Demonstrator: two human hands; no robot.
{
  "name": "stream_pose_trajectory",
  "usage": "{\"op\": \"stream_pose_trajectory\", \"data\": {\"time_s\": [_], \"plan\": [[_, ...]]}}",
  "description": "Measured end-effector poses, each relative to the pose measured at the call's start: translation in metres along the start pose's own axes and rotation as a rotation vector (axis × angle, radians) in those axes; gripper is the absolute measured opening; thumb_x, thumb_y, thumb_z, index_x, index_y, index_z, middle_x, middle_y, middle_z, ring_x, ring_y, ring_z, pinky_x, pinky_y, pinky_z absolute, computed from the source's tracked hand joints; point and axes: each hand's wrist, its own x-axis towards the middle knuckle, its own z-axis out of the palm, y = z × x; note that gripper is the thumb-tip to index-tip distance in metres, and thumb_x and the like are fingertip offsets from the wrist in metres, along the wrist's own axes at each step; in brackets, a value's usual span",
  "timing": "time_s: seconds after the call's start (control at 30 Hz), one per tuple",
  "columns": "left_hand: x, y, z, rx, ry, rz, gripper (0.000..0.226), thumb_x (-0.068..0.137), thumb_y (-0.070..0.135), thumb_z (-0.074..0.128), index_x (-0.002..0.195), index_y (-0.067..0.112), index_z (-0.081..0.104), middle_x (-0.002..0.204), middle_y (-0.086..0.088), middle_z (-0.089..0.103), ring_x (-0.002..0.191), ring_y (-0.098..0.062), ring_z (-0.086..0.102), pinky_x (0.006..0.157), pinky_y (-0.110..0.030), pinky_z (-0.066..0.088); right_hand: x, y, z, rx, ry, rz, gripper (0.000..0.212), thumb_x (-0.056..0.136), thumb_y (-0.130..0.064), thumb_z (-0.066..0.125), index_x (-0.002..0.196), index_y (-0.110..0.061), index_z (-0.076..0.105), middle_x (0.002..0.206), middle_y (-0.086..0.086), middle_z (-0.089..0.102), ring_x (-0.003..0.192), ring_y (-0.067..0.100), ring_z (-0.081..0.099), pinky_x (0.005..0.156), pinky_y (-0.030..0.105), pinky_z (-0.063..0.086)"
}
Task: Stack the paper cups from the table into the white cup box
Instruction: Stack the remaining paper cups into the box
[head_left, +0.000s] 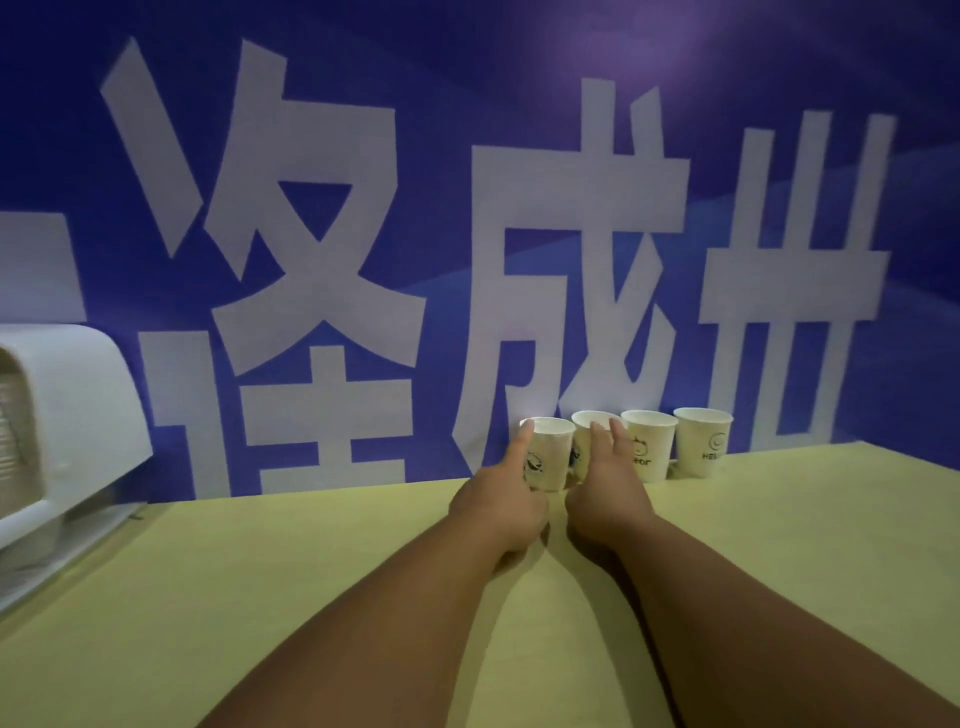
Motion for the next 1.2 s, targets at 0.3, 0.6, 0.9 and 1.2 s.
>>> {"op": "stream_pose_trajectory", "data": {"time_s": [0.3, 0.6, 0.9, 1.2], "plan": [[0.008, 0.001, 0.013, 0.078, 0.158, 0.109, 0.074, 0.106, 0.034, 0.048, 0.156, 0.046, -0.006, 0.128, -0.001, 0.060, 0.094, -0.015, 0.063, 0.077, -0.035, 0.060, 0.005, -0.001, -0.001, -0.003, 0.030, -0.006, 0.077, 0.086, -0.004, 0.067, 0.150, -0.021, 0.026, 0.146, 0.005, 0.037, 0.127, 0.025, 0.047, 0.102, 0.036, 0.043], [0.011, -0.002, 0.009, -0.037, 0.274, 0.052, 0.009, 0.106, 0.025, 0.050, 0.114, 0.029, 0.050, 0.106, 0.004, 0.061, 0.085, -0.014, 0.060, 0.077, -0.029, 0.058, 0.010, 0.000, 0.000, 0.128, 0.113, 0.081, 0.049, 0.089, 0.000, 0.066, 0.133, -0.018, 0.057, 0.122, 0.004, 0.063, 0.105, 0.020, 0.060, 0.085, 0.027, 0.047], [-0.019, -0.009, -0.019, -0.051, 0.457, 0.038, 0.009, 0.107, 0.033, 0.049, 0.110, 0.029, 0.056, 0.103, 0.008, 0.062, 0.087, -0.011, 0.061, 0.076, -0.030, 0.059, -0.006, -0.022, 0.000, 0.020, 0.219, -0.128, 0.016, 0.100, -0.026, 0.055, 0.107, -0.019, 0.067, 0.099, -0.003, 0.063, 0.085, 0.011, 0.058, 0.077, 0.024, 0.047], [-0.077, -0.047, -0.089, -0.001, 0.488, 0.069, 0.010, 0.107, 0.040, 0.045, 0.107, 0.032, 0.051, 0.101, 0.011, 0.059, 0.086, -0.010, 0.060, 0.077, -0.023, 0.056, -0.043, -0.095, 0.009, 0.033, 0.179, -0.309, 0.015, 0.099, -0.028, 0.055, 0.107, -0.022, 0.066, 0.098, -0.010, 0.059, 0.085, 0.007, 0.056, 0.079, 0.019, 0.046]]}}
